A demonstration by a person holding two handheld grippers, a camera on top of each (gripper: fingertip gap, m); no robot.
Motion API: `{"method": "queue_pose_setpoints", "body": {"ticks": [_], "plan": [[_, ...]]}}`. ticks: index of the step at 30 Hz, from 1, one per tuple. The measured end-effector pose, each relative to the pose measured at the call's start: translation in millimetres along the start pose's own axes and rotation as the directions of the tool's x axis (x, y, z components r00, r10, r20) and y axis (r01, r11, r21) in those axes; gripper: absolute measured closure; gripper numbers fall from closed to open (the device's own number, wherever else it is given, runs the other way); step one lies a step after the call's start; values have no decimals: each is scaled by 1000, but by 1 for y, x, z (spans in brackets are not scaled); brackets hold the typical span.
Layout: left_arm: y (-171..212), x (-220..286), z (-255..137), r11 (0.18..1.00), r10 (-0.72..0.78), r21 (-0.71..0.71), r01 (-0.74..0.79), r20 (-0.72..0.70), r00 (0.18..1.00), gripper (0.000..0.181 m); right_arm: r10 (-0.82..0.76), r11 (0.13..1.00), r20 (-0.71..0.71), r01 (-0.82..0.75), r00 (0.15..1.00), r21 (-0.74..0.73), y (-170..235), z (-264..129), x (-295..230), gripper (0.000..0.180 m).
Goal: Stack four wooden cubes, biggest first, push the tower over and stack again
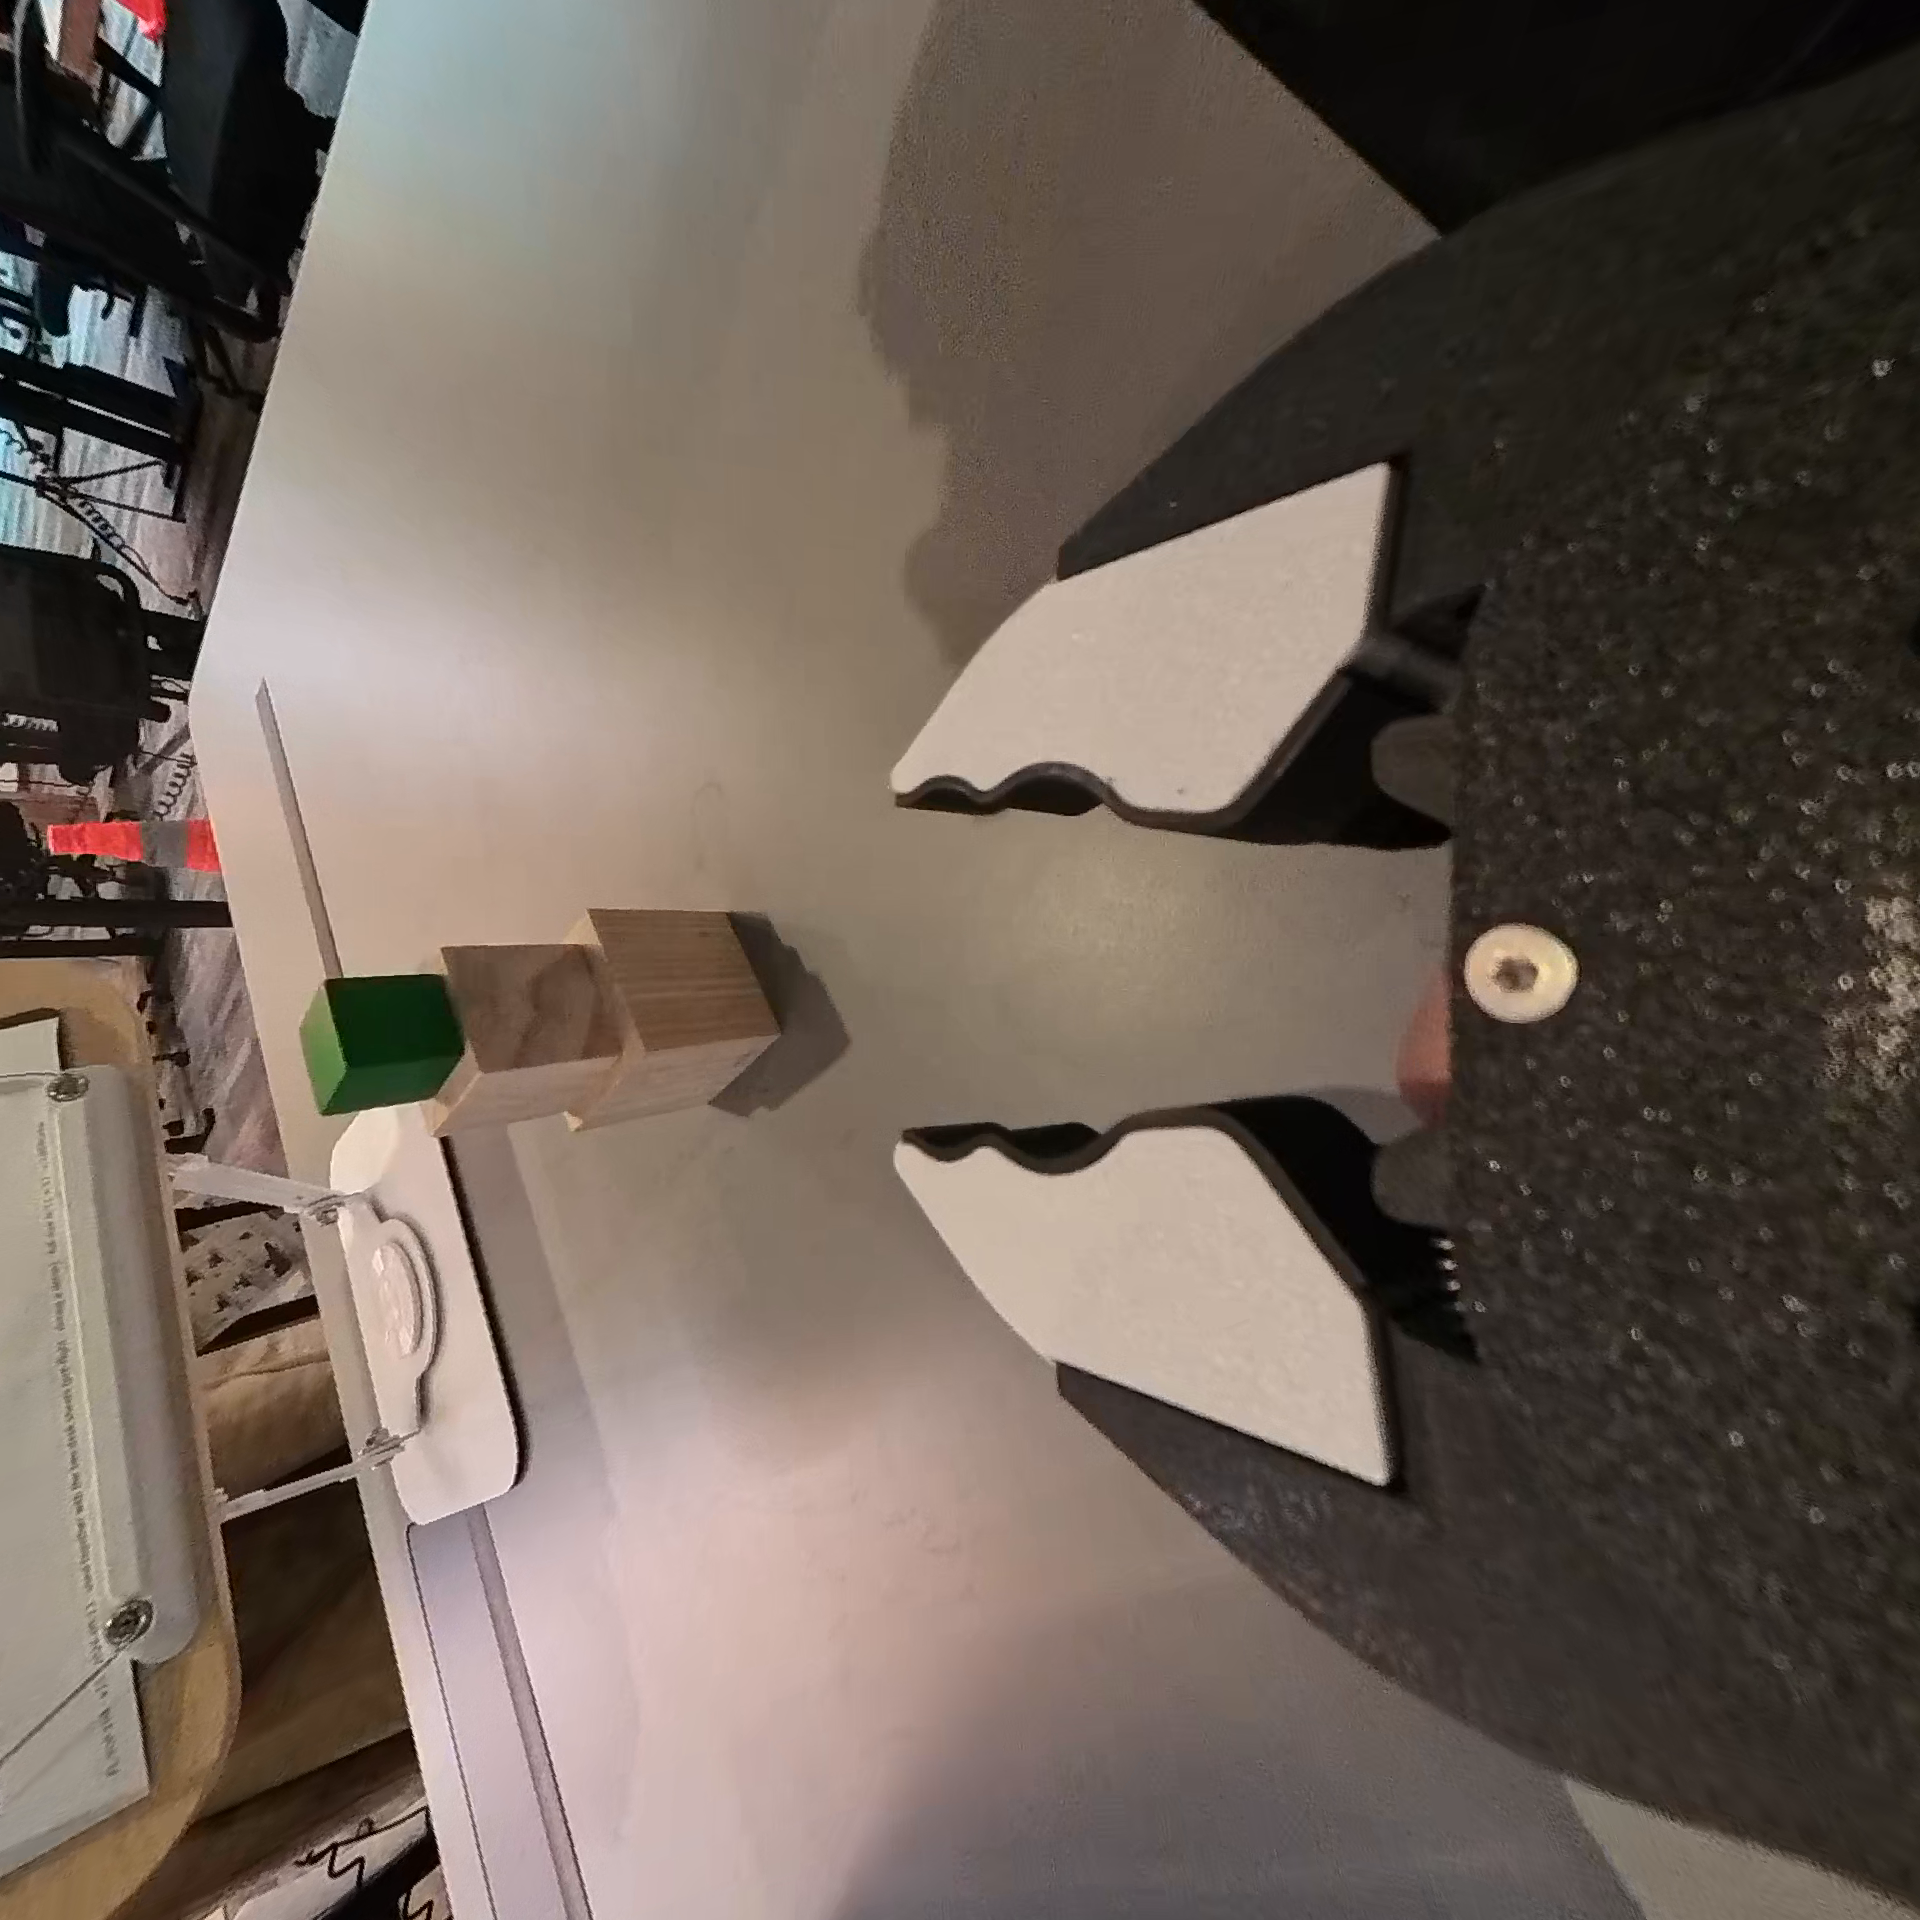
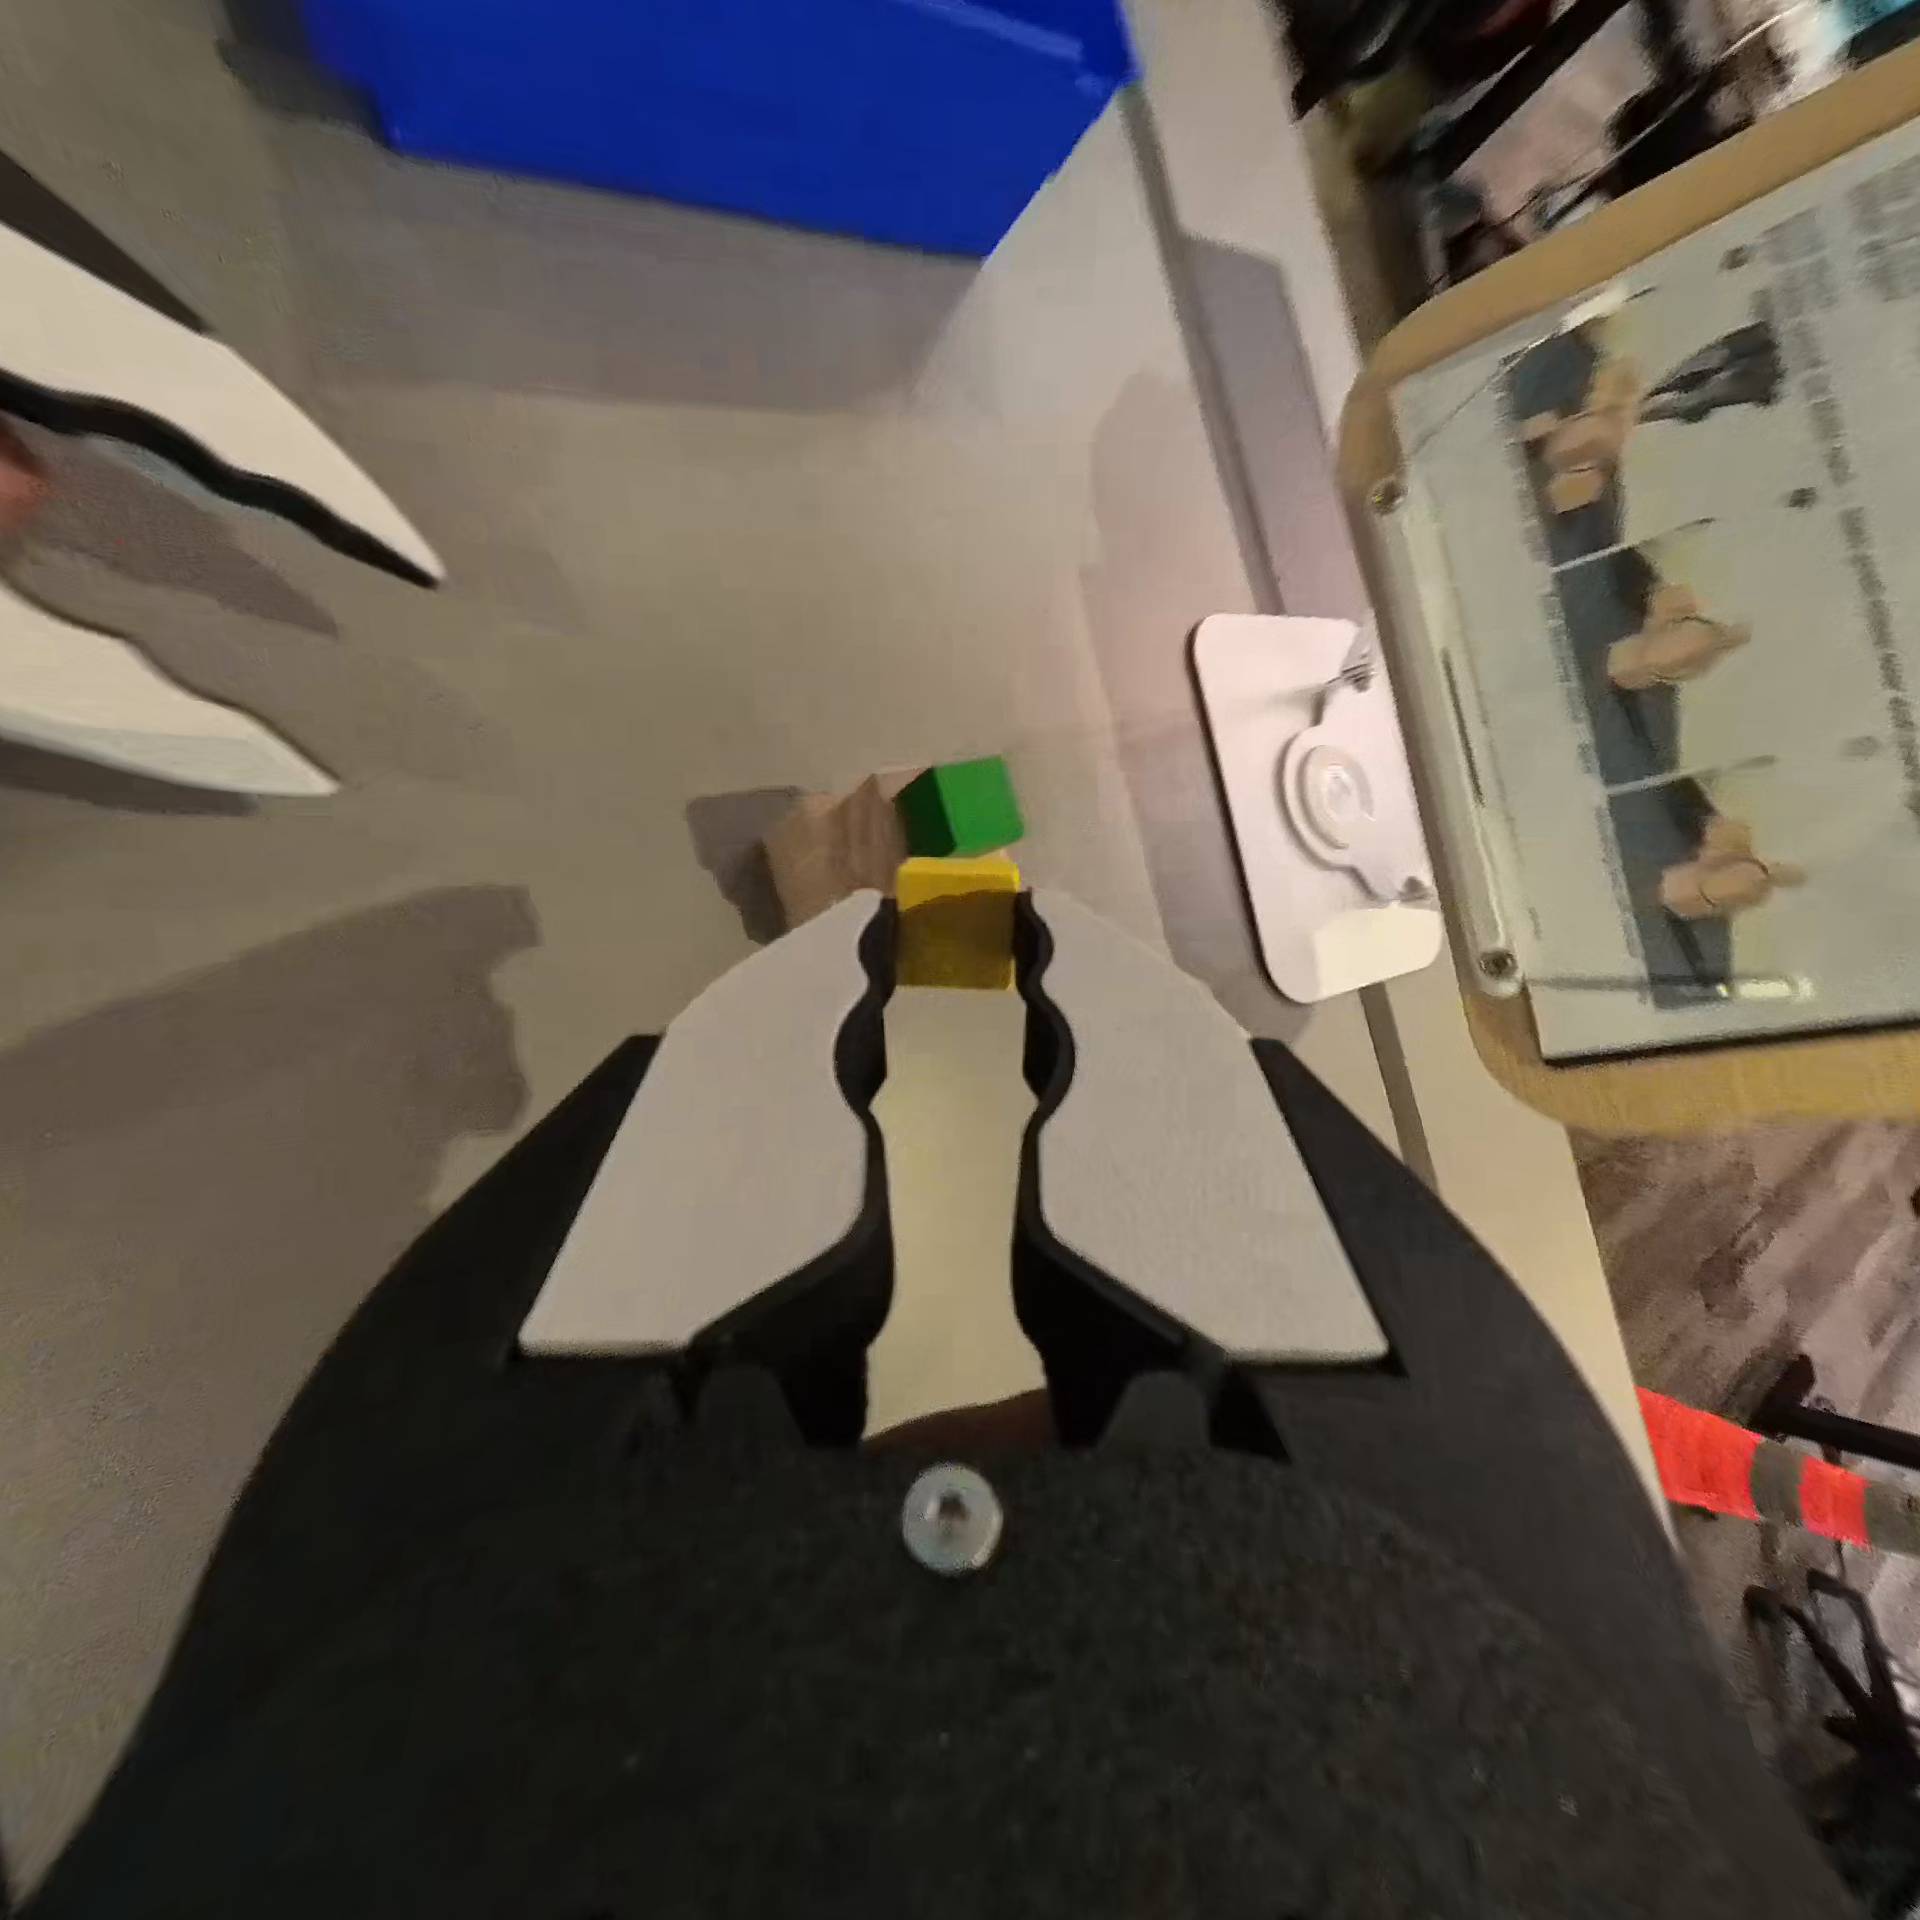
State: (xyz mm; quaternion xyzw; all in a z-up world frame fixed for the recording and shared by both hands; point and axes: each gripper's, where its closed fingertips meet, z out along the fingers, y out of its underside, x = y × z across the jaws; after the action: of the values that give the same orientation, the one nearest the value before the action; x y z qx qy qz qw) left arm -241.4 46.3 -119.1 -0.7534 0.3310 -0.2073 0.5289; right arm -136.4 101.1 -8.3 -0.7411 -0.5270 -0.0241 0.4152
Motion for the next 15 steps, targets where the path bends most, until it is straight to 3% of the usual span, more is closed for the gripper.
{"method": "queue_pose_setpoints", "body": {"ticks": [6,15], "plan": [[5,-1,1,1000,23,-17,-23,3,1000,123,-18,990,257,53,966,-131,1,60,17,158],[6,-5,-3,1000,9,-13,-9,-4,1000,124,21,975,428,76,903,-207,8,78,9,158]]}}
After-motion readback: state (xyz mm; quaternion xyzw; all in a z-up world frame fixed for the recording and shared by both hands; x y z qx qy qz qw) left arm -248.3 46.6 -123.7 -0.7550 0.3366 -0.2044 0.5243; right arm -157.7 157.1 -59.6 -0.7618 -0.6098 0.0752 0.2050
